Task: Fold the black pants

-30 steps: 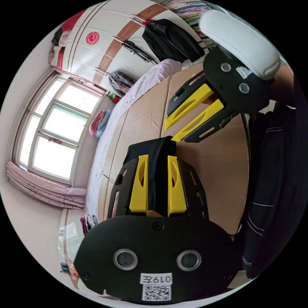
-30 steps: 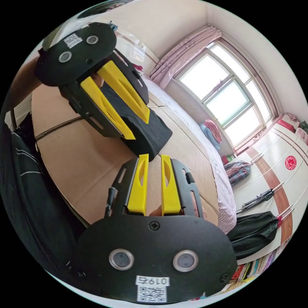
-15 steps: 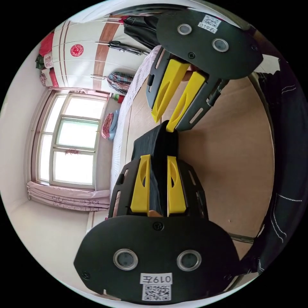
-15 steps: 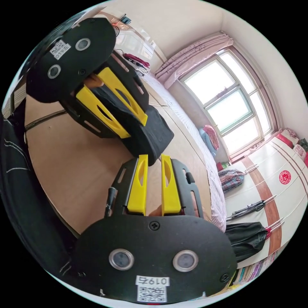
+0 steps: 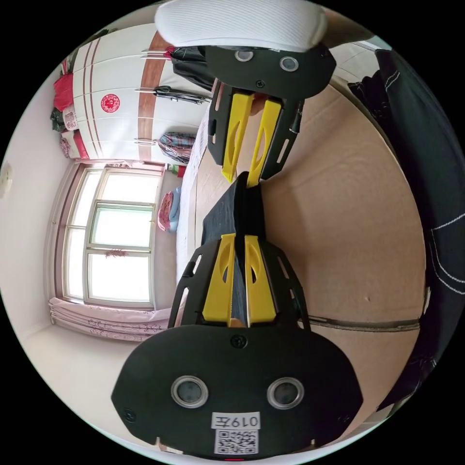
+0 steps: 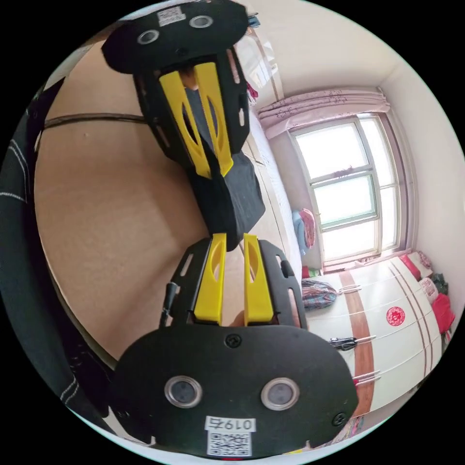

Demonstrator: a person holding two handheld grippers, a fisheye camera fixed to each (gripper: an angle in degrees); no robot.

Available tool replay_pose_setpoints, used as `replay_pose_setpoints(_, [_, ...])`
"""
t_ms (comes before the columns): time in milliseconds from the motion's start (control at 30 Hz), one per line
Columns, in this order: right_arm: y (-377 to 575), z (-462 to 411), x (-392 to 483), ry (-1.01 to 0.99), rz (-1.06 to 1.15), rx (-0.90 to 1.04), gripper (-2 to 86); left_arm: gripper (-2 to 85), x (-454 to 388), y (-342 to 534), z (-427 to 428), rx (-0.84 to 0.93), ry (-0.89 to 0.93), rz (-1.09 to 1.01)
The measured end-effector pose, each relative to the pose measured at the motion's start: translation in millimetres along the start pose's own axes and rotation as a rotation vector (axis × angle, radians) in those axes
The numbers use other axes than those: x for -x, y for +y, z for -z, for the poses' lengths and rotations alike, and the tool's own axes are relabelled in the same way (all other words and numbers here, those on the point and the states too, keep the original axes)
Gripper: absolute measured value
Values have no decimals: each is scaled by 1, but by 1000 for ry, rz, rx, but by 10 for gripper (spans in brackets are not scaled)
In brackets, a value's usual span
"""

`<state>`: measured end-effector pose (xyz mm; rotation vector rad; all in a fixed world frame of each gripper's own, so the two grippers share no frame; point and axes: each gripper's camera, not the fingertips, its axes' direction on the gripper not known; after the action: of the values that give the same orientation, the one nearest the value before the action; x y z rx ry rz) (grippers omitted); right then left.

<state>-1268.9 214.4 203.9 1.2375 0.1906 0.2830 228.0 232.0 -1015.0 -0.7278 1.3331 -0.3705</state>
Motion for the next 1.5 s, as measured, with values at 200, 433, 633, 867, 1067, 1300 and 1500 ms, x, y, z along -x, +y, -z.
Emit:
replay_pose_setpoints(200, [1, 18, 45, 116, 245, 22, 13, 10, 1, 3, -1, -33, 84, -20])
replay_pose_setpoints(433, [19, 34, 104, 235, 510, 4, 5, 10, -9, 3, -6, -26, 110, -34])
replay_pose_setpoints(633, [15, 50, 122, 294, 426, 17, 43, 12, -27, 6, 4, 2, -60, 43])
replay_pose_setpoints(867, [17, 63, 140, 298, 445, 45, 51, 11, -36, 13, 8, 110, -101, -13])
replay_pose_setpoints(1067, [32, 69, 163, 313, 586, 50, 13, 8, -42, 17, 1, 150, -53, -123])
replay_pose_setpoints(1300, [56, 70, 179, 301, 830, 54, 5, 10, -38, 22, -10, 147, 48, -209])
replay_pose_setpoints(1500, [61, 73, 177, 280, 731, 52, 11, 13, -36, 31, -12, 135, 29, -71])
